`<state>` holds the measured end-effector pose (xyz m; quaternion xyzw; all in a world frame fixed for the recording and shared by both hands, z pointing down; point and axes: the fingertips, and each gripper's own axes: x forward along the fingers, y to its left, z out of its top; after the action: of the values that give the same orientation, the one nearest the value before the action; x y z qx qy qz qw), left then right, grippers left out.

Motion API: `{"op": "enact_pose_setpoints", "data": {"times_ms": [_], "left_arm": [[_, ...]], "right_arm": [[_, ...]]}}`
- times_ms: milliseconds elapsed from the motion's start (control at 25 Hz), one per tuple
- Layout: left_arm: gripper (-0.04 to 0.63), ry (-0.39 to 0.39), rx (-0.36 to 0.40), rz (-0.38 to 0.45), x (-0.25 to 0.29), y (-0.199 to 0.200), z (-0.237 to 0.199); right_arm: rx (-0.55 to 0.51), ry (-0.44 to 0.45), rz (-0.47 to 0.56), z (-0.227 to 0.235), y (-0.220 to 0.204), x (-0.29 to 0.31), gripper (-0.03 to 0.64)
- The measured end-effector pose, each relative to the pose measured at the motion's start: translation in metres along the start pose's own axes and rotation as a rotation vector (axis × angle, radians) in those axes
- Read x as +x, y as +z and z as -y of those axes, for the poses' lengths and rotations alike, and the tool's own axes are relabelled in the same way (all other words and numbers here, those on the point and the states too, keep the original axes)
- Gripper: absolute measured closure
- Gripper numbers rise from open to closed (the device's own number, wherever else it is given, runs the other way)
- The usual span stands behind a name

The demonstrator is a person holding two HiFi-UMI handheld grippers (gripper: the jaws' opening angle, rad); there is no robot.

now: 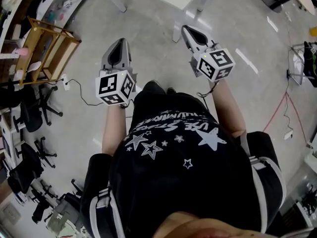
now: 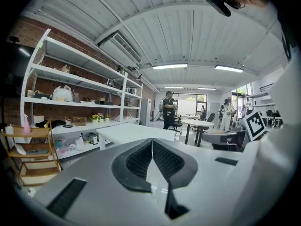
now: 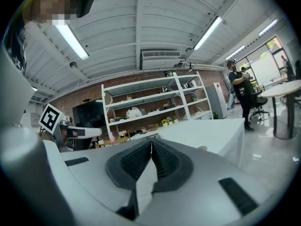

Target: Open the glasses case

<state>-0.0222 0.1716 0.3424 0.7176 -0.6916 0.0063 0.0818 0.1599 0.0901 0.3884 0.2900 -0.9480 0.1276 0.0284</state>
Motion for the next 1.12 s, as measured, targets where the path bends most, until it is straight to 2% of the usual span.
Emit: {"op": "enact_pose_setpoints", "data": {"times_ms": [240, 480, 920, 1120], "left_arm": [[0.581, -0.042, 0.013, -0.007, 0.034, -0.002, -0.015], [0.581, -0.106, -0.001, 0.004, 0.095, 0.005, -0.034], [0.581, -0.205, -0.019, 0.004, 0.221, 0.020, -0.106], [0.581, -0.241, -0.026, -0.029, 0.269, 0.018, -0.141]], "right_arm": [[-0.012, 0.001, -0.022, 0.005, -0.003, 0.029, 0.608], [-0.019, -0.047, -0.025, 0.036, 0.004, 0.065, 0.609], [0.012, -0.141, 0.015, 0.096, 0.035, 0.199, 0.609], [-0.001, -0.162, 0.009, 0.111, 0.045, 0.256, 0.607]]}}
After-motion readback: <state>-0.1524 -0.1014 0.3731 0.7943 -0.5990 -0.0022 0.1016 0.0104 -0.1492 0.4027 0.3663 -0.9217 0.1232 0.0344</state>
